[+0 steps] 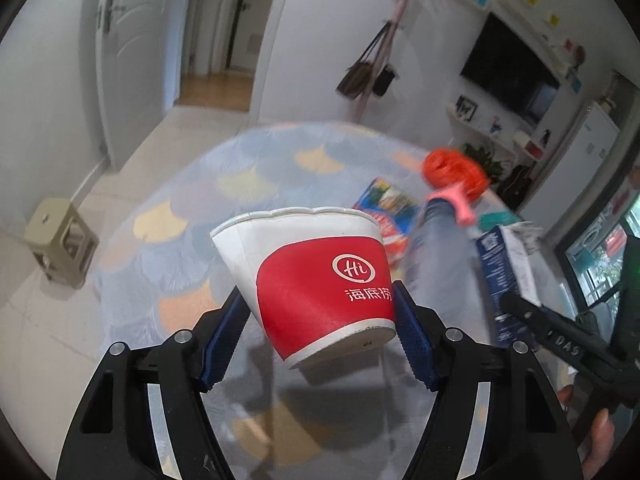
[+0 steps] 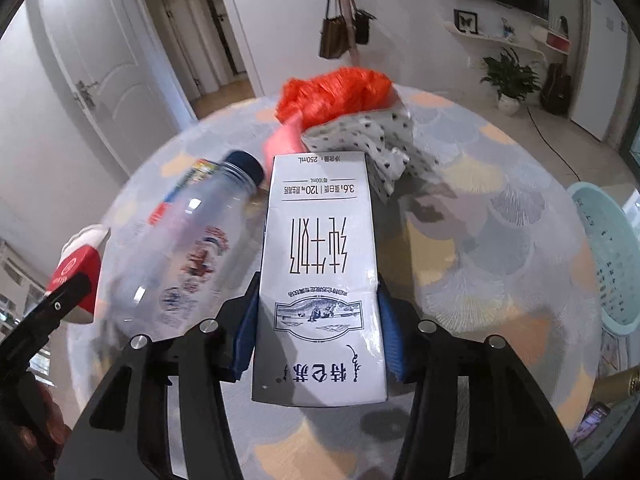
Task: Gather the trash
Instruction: 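Carry both items over the blue basket and open both tools to drop them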
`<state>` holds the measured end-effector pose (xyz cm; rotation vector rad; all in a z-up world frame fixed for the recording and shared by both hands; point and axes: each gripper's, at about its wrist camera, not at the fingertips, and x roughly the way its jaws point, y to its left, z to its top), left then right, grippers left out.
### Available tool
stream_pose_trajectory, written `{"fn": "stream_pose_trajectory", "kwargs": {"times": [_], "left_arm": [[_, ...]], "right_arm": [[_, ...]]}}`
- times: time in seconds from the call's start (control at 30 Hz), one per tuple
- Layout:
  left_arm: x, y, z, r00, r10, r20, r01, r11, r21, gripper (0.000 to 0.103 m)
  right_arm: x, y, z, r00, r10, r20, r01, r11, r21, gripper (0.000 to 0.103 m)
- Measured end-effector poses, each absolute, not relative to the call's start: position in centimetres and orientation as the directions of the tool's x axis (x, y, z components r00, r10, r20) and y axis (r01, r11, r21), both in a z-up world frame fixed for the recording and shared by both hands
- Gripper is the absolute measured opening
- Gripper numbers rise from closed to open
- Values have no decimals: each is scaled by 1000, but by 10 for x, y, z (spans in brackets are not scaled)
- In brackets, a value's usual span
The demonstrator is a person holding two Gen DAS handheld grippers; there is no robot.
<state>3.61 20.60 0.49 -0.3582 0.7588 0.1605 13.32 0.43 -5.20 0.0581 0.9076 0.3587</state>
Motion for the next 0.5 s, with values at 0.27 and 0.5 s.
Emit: {"fn": "stream_pose_trajectory", "kwargs": {"times": [0.27, 0.5], "left_arm": [[38, 159, 50, 800, -56, -598, -110, 965, -238, 69], [59, 101, 78, 828, -150, -540, 39, 977, -212, 69]], "right_arm": [[108, -11, -4, 629, 413, -659, -336, 908, 249, 48], [97, -63, 32, 728, 369, -578, -275, 929, 247, 48]]}}
